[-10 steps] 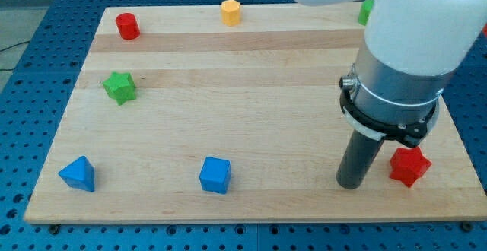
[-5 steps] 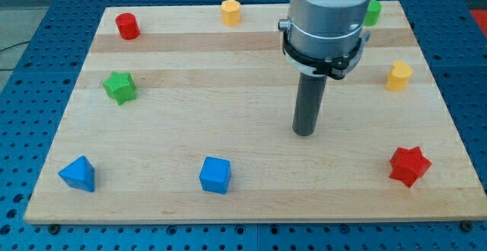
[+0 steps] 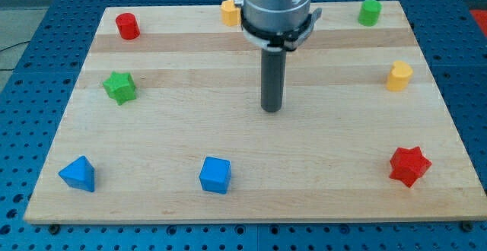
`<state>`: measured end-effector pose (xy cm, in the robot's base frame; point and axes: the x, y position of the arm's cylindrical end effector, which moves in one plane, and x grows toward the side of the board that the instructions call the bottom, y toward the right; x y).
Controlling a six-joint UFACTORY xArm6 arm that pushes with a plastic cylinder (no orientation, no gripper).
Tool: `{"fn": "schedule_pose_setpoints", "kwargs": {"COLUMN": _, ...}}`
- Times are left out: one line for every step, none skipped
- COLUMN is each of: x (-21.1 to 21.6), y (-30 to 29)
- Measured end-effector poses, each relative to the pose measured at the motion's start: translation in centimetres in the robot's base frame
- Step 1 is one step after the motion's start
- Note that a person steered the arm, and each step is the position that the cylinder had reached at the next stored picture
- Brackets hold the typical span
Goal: Push the yellow hexagon to the center of the board
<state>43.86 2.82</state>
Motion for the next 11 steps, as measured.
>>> {"fn": "schedule_pose_setpoints", "kwargs": {"x": -2.2, "y": 3.6}}
{"fn": "schedule_pose_setpoints", "kwargs": {"x": -2.2, "y": -3.7}}
{"fn": "schedule_pose_setpoints", "kwargs": {"x": -2.5, "y": -13.0}}
{"fn": "schedule_pose_setpoints", "kwargs": {"x": -6.9, "y": -20.5}}
{"fn": "schedule_pose_setpoints", "kwargs": {"x": -10.5, "y": -20.1}}
{"fn": "schedule_pose_setpoints", "kwargs": {"x": -15.7, "y": -11.8}}
{"fn": "schedule_pose_setpoints", "kwargs": {"x": -19.5, "y": -1.8}}
{"fn": "schedule_pose_setpoints", "kwargs": {"x": -23.3, "y": -2.2}}
{"fn": "schedule_pose_setpoints", "kwargs": {"x": -24.4, "y": -7.7}}
{"fn": "schedule_pose_setpoints", "kwargs": {"x": -21.0, "y": -10.4}}
{"fn": "schedule_pose_setpoints", "kwargs": {"x": -19.6, "y": -12.3}}
